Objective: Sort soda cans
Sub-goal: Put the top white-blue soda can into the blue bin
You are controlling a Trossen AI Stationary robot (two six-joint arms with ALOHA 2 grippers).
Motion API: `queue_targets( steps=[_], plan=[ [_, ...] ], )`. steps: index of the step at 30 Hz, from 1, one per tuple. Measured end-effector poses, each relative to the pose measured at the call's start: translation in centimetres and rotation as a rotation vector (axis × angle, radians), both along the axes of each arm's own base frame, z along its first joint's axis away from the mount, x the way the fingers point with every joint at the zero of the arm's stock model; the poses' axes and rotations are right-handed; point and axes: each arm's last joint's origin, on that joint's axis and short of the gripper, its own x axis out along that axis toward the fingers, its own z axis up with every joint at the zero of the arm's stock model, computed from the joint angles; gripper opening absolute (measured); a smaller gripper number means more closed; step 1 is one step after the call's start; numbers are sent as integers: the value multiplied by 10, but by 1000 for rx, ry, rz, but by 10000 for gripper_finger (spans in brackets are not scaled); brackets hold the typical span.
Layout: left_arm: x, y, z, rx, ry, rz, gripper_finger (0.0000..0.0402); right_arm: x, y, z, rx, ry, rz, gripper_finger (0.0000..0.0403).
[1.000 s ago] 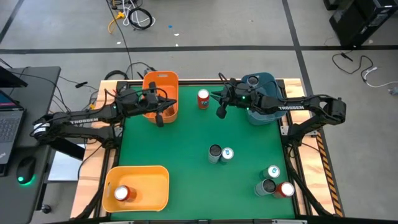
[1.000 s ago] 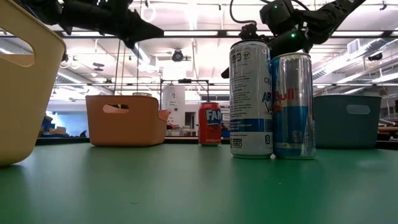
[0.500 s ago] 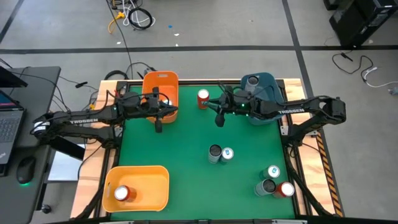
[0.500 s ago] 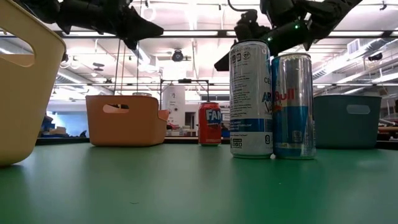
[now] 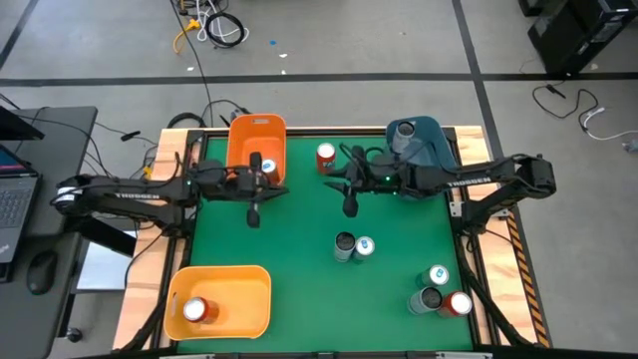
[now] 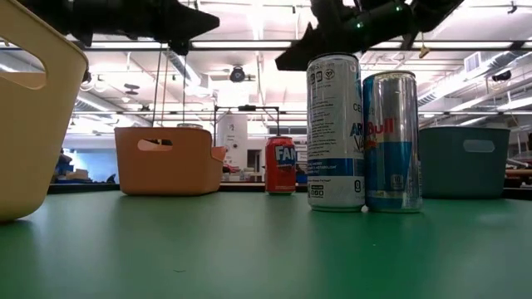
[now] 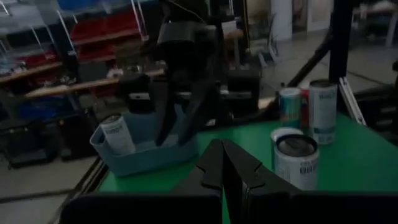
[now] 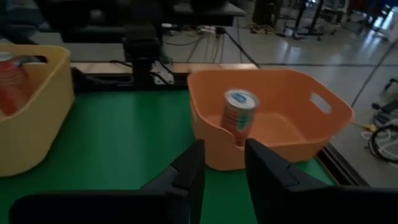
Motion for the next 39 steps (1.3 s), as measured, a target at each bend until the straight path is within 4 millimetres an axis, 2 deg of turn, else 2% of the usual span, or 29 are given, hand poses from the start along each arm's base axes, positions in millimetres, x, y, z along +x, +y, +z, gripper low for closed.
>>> queue_targets(
  steps=[6, 12, 23, 30, 39],
  plan=[
    [-8, -1, -23, -57, -80, -12, 1, -4, 8, 6, -15, 2, 21, 108],
    [-13, -2, -38, -69, -56, -14, 1, -12, 19, 14, 16, 0, 18, 115],
    [-14, -2, -45, -64, -32, -13, 1, -17, 44, 18, 30, 9, 42, 135],
    [-14, -2, -46, -70, -25, -12, 1, -19, 61, 18, -15, 7, -55, 155],
    [-14, -2, -50, -67, 13, -4, 1, -23, 86, 11, 98, 64, 61, 193]
  ],
)
